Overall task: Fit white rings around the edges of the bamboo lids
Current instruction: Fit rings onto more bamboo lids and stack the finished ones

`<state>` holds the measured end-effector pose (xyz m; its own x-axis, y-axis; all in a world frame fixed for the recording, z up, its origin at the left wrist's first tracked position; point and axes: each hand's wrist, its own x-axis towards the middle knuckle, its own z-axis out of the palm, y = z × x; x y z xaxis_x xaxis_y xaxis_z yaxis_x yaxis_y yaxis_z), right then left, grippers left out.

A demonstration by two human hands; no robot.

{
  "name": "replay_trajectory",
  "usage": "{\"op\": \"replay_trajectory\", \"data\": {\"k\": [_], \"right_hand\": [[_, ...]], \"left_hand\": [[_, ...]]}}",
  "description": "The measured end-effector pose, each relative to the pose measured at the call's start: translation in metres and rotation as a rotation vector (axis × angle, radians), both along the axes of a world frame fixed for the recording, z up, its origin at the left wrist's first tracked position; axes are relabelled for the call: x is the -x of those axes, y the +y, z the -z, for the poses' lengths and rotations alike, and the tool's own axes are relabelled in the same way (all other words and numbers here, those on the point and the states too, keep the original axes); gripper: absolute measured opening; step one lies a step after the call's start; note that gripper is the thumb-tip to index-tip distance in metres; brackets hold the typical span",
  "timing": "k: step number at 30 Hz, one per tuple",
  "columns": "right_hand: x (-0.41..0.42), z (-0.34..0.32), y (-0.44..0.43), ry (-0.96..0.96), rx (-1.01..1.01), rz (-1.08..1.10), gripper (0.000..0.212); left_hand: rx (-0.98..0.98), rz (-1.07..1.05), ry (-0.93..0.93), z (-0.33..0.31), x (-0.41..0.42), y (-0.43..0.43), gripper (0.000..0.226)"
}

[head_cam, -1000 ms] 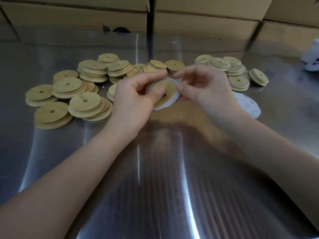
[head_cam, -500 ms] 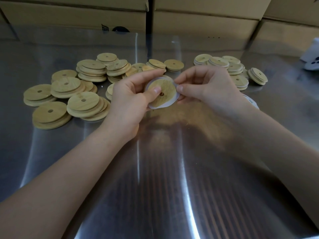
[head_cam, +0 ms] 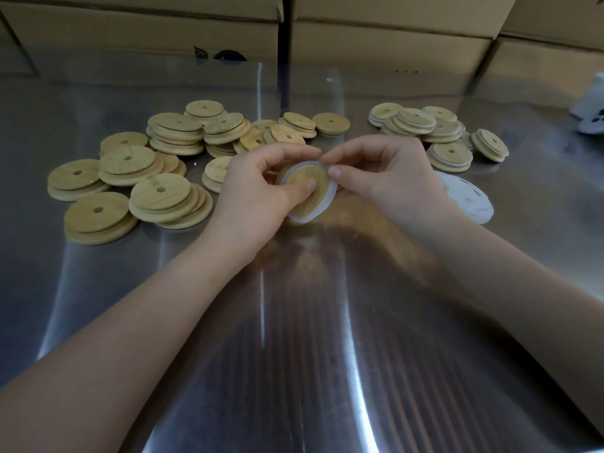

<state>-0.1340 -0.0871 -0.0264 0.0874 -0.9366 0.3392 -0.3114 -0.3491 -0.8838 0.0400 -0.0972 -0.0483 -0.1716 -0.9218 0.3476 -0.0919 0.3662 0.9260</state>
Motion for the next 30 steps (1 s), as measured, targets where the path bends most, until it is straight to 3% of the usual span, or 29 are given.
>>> {"op": "replay_trajectory", "data": {"k": [7,12,22,30], "right_hand": [[-0.005,0.003,0.002,0.053,0.060,-0.001,0.026],[-0.005,0.002,0.001,-0.033,0.020,0.011,0.034],[0.003,-0.006,-0.005,-0.128,-0.170,-0.011,0.025],[0.011,-0.006,-0.006,-0.087,-0.174,-0.084,0.022]], "left_hand": [[0.048,-0.106,0.041,0.000,0.002,0.000,0.042],[-0.009,-0.115,0.095,-0.001,0.005,0.002,0.041],[-0.096,-0.068,0.152,-0.010,0.004,0.007,0.036],[-0.168,-0.025,0.192,-0.007,0.004,0.007,0.035]]}}
